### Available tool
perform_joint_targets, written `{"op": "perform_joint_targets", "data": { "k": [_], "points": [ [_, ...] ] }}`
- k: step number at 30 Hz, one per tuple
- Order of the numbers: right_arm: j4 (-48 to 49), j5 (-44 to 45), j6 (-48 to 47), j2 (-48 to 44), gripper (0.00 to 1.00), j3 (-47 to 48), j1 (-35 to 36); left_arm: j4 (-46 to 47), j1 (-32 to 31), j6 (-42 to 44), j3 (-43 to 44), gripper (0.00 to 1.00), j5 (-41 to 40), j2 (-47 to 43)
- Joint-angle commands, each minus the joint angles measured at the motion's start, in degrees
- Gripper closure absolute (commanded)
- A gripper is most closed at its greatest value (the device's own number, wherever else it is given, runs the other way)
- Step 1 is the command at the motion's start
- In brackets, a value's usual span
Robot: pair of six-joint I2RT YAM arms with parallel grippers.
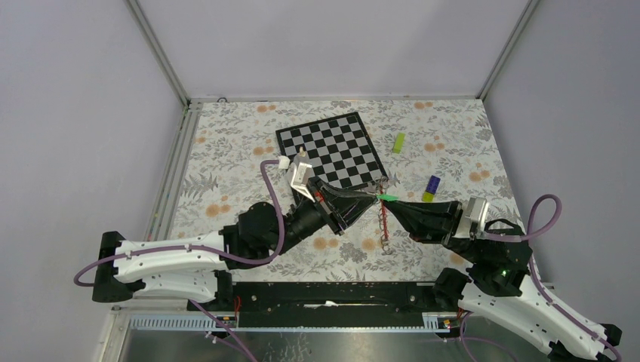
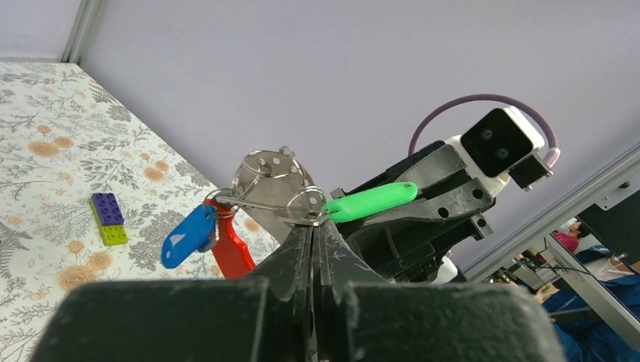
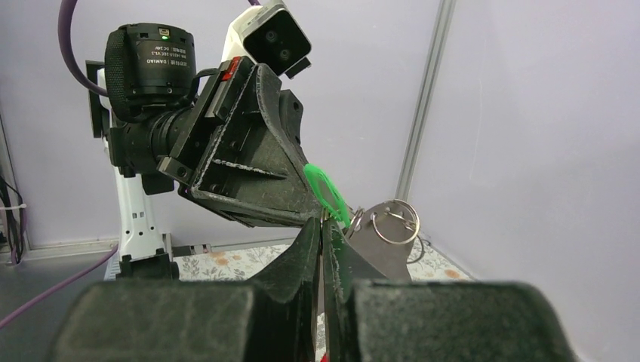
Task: Remove the keys from the keyring
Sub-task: Remove the key from the keyring.
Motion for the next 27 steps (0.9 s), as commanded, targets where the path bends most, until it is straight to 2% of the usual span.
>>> {"op": "perform_joint_targets", "data": {
  "k": [1, 9, 14, 18, 22, 27],
  "points": [
    [6.5, -3.9, -1.5, -0.7, 1.00, 2.6, -0.1, 0.2, 0.7, -1.1, 0.2, 1.00, -6.2, 0.4],
    [4.6, -6.1, -2.9, -0.4, 0.99, 3.8, 0.0, -1.6, 0.7, -1.9, 0.8, 1.00, -6.9, 0.5],
    [1.7, -8.5, -2.9, -1.3, 0.76, 4.3, -0.1, -1.7, 0.7, -0.8, 1.0, 1.00, -7.2, -0.3],
    [0.3, -9.9, -2.6, -2.5, 0.65, 4.1, 0.0, -1.8, 0.7, -0.2, 1.2, 1.00, -7.5, -0.7],
    [-1.2, -11.2, -2.4, -3.0, 0.58, 4.4, -0.1, -1.7, 0.7, 0.2, 1.2, 1.00, -7.5, -0.8],
    [-1.7, -10.7, -1.7, -3.2, 0.58, 4.4, 0.0, -1.7, 0.7, 0.5, 1.2, 1.00, -6.8, -1.0]
  ]
}}
